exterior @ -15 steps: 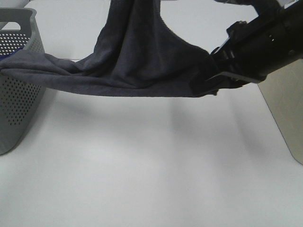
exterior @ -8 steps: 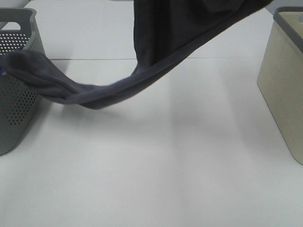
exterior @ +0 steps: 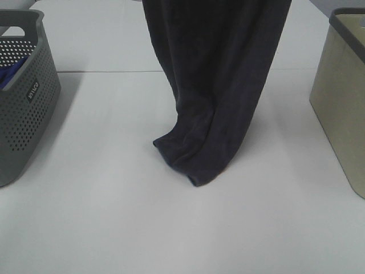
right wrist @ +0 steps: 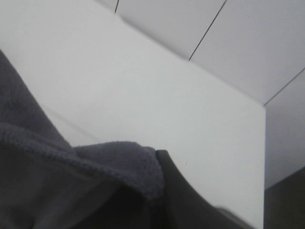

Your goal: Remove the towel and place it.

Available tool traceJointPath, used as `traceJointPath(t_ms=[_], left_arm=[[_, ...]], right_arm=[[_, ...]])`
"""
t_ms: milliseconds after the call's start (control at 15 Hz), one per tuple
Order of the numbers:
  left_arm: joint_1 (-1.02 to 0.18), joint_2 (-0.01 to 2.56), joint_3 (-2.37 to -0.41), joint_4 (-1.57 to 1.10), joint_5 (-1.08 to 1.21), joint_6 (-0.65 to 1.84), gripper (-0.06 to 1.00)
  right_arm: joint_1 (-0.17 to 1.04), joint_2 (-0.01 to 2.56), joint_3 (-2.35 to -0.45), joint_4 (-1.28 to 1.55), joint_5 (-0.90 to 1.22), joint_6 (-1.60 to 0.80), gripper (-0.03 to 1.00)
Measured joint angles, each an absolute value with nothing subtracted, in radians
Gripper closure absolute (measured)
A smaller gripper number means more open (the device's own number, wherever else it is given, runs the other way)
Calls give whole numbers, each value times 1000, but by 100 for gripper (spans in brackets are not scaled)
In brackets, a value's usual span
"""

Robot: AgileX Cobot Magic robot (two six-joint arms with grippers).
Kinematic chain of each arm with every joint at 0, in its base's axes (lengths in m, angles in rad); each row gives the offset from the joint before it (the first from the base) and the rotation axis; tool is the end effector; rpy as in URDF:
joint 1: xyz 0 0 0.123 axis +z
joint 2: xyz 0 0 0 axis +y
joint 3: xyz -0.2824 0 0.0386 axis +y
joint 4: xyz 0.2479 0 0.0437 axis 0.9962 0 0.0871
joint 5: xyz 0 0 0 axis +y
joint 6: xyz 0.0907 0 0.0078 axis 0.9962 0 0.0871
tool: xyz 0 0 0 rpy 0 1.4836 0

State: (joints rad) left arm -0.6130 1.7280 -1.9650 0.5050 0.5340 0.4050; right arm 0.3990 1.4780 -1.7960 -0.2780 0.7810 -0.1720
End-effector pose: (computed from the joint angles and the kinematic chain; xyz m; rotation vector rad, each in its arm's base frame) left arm 0.3403 -0.2119 0.4830 1.0141 1.4077 0.3884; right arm 0.2996 0.1072 0.4955 -0.6012 1.8273 -0.1691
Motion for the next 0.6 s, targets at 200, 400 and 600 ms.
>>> traceJointPath(t_ms=[200,400,600], left_arm=[[-580,1728,-1965,509,379,340,94],[-554,1728,-1965,552,238,322,94],[-501,1738,-1965,558,206,322,94]], right_arm=[[399,1509,-1837,-292,557,-174,95],[399,1547,-1838,-309,411,-213,95],[399,1595,-1839,-343,362,-225,95]])
